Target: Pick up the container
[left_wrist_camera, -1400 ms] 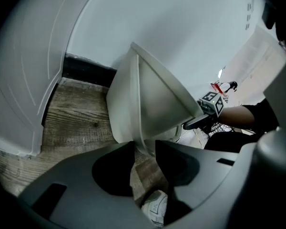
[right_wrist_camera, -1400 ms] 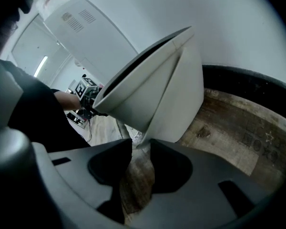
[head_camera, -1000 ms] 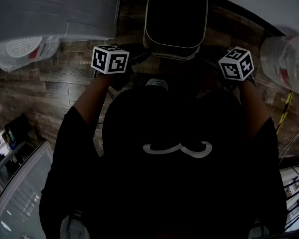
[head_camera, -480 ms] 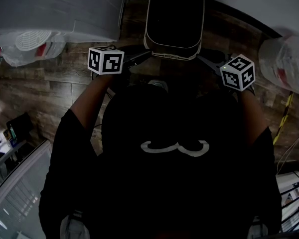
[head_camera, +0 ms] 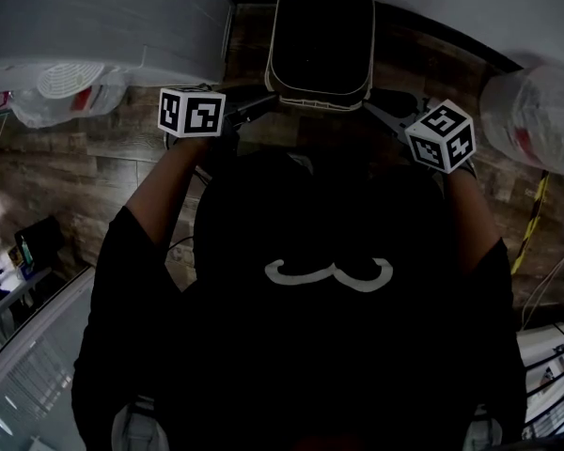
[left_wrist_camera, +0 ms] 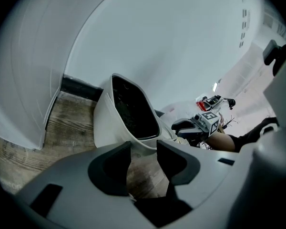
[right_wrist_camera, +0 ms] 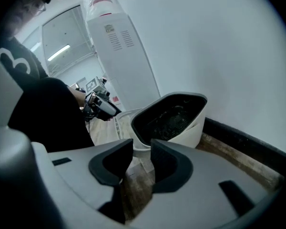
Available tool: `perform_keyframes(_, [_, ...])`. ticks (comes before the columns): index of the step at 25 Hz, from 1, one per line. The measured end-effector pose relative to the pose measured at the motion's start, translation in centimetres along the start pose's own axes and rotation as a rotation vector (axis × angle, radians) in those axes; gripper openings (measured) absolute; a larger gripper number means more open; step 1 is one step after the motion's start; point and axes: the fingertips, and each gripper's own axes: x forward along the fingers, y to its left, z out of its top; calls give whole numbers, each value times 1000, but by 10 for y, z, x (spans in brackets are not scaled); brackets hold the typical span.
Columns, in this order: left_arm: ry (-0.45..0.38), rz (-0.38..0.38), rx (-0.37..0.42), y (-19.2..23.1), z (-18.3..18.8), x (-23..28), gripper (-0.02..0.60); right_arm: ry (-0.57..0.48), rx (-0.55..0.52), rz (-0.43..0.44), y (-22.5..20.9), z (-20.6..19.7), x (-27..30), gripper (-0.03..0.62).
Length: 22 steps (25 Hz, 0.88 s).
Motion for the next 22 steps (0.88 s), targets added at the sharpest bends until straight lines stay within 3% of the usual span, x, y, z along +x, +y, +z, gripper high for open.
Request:
perform_keyframes(4, [-17, -15, -26, -5, 6, -2, 163, 20, -117, 33, 14, 10, 1, 150])
perform_keyframes(12, [-42, -25, -47, -10, 17, -7, 163, 168, -553, 0, 36, 11, 11, 176])
perform_keyframes(16, [-48, -27, -47, -13, 23, -10, 164, 231, -722, -53, 37, 11, 16, 176])
perform_keyframes(22, [-9, -14, 9, -17, 24, -11, 169, 218, -695, -58, 34, 17, 17, 175])
